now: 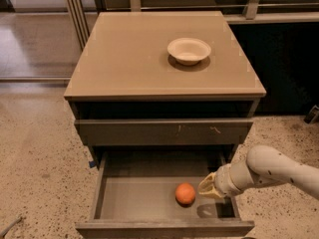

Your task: Pick orange from middle drawer and place on counter

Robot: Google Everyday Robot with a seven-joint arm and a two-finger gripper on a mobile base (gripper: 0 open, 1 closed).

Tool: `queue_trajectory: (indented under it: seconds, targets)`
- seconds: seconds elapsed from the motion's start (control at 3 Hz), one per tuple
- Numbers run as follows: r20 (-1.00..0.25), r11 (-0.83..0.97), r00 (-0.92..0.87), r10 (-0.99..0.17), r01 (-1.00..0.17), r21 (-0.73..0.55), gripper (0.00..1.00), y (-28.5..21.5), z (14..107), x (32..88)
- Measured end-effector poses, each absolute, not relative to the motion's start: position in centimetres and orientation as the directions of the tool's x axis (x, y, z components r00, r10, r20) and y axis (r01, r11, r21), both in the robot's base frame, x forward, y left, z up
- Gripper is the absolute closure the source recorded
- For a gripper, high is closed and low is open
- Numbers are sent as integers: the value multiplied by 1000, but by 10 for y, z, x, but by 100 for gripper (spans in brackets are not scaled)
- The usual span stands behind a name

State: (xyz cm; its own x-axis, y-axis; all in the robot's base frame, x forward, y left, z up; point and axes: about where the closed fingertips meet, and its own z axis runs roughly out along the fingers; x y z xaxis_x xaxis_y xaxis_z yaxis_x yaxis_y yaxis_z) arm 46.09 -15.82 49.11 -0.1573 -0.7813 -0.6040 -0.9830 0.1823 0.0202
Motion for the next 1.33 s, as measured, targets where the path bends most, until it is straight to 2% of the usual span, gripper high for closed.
queue_trajectory:
  seconds: [0.33, 0.67, 1.33]
  targets:
    - [-627, 163, -138, -767, -986, 18, 53, -149, 472, 466]
    - [-634, 155, -130, -763, -988, 16, 44, -146, 463, 468]
    - [-646, 161, -134, -751, -987, 17, 44, -138, 440, 482]
